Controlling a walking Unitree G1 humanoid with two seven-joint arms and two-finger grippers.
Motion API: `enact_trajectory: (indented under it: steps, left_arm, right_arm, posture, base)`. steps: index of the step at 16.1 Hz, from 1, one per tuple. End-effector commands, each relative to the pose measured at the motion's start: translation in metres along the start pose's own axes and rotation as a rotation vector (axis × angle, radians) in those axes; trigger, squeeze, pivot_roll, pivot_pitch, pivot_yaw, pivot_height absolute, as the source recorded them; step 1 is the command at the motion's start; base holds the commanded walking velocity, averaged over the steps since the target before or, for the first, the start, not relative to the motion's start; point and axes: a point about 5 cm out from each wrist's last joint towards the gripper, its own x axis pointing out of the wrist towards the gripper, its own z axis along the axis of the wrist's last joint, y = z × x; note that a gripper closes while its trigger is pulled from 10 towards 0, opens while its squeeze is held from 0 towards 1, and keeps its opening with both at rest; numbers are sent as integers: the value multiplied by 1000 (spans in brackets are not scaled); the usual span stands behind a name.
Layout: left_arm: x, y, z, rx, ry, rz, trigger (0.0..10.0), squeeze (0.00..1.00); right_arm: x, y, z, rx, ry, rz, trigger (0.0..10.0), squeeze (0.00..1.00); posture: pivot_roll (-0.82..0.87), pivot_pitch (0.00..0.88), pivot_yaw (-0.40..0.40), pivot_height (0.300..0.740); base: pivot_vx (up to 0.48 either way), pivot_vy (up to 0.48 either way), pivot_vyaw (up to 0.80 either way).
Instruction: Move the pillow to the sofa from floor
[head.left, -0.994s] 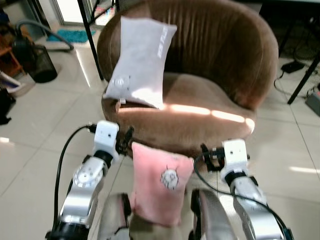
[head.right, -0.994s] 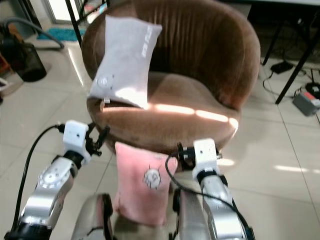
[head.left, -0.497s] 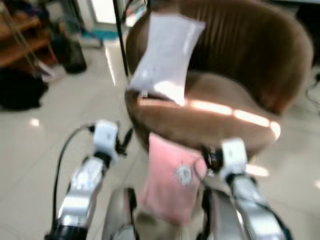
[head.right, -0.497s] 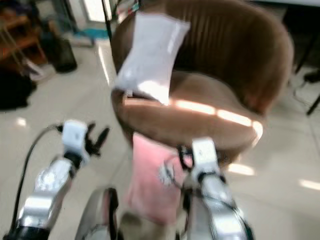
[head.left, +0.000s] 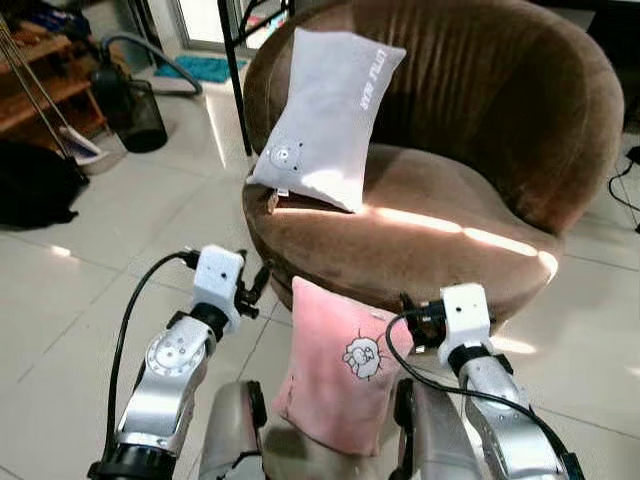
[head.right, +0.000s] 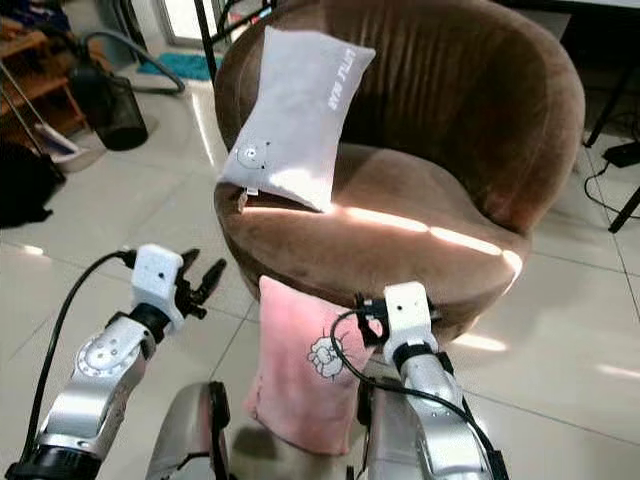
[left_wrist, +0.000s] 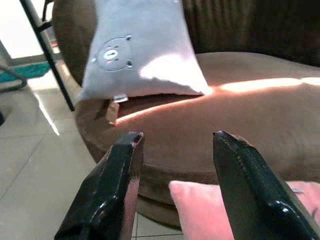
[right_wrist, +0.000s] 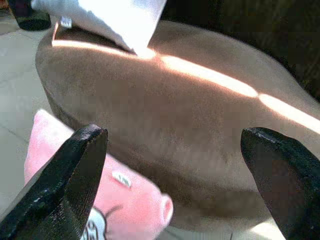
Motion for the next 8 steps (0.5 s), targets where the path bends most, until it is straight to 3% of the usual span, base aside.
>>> enact_trajectory:
  steps: [1, 2, 3, 5, 8]
  left_arm:
    - [-3, 4, 2, 45, 0, -14, 10000, 0]
    - [-3, 4, 2, 45, 0, -14, 10000, 0]
    - [-3, 9, 6, 47, 0, -31, 10000, 0]
    - [-8, 9, 7, 57, 9, -70, 10000, 0]
    - [-21, 10, 12, 106, 36, -155, 10000, 0]
  right_arm:
    - [9, -1, -1, 25, 8, 15, 10000, 1000]
    - [9, -1, -1, 25, 8, 15, 10000, 1000]
    - [26, -7, -7, 106, 52, -30, 10000, 1000]
    - [36, -12, -13, 171, 99, -88, 10000, 1000]
    - [51, -26, -23, 392, 182, -192, 10000, 1000]
  posture:
    - [-18, 47, 43, 536]
    - [-18, 47, 43, 536]
    - [6, 92, 53, 536]
    - [33, 126, 60, 536]
    - [115, 219, 81, 536]
  base:
    - [0, 0, 0]
    - [0, 0, 0]
    - [0, 0, 0]
    - [0, 0, 0]
    - [0, 0, 0]
